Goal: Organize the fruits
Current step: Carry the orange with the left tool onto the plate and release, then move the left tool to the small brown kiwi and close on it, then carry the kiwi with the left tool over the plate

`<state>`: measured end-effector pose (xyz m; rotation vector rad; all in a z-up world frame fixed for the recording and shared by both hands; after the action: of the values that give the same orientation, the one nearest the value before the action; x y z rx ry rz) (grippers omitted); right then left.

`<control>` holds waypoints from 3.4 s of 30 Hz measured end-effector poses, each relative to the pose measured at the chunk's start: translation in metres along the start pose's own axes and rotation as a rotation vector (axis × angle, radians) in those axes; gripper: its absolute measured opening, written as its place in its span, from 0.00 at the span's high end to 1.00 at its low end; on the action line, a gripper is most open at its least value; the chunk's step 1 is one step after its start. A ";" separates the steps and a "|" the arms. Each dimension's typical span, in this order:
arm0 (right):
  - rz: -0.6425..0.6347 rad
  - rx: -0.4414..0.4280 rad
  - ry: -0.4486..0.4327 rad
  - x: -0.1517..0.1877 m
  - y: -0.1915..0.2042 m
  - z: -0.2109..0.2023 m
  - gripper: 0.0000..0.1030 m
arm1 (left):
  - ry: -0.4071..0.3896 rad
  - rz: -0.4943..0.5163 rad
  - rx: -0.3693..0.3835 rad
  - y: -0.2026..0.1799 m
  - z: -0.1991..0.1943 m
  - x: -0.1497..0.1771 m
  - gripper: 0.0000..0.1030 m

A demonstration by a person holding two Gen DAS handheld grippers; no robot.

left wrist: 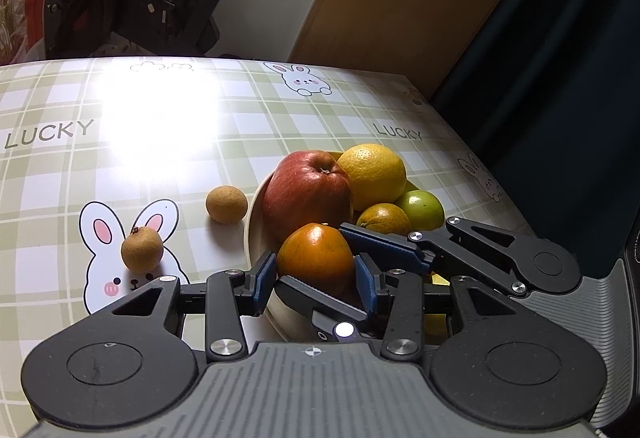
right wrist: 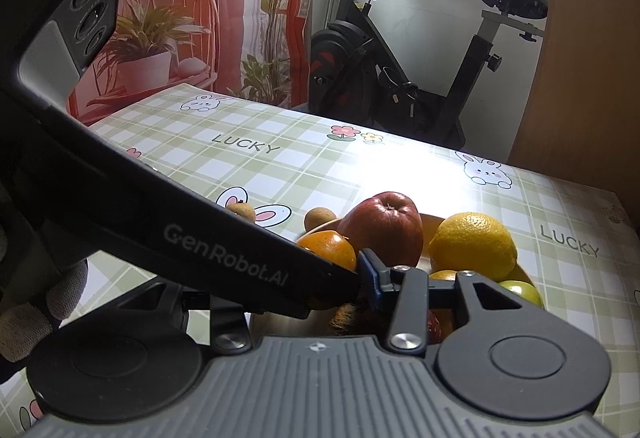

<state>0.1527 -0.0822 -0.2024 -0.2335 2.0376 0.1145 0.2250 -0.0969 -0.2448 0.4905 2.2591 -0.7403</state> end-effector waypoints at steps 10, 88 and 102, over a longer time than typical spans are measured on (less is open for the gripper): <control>-0.002 -0.001 0.003 -0.002 0.001 0.000 0.56 | 0.000 0.004 -0.007 -0.001 -0.001 0.000 0.56; -0.199 -0.198 0.333 -0.046 -0.010 0.094 0.68 | -0.287 -0.042 -0.270 0.102 -0.128 -0.058 0.74; -0.304 -0.181 0.491 -0.023 0.007 0.121 0.73 | -0.233 -0.068 -0.266 0.123 -0.103 -0.046 0.74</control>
<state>0.2665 -0.0508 -0.2377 -0.7411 2.4489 0.0537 0.2703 0.0559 -0.1955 0.1899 2.1204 -0.4909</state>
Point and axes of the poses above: each gripper's, at about its wrist camera, not at the fingertips, and z roughly the way its jaws point, y to its left, x to its underside, the point moved 9 cm from there along z, roughly the way its jaws point, and after that the axes turned 8 degrees about -y, right-handed, at the moved point
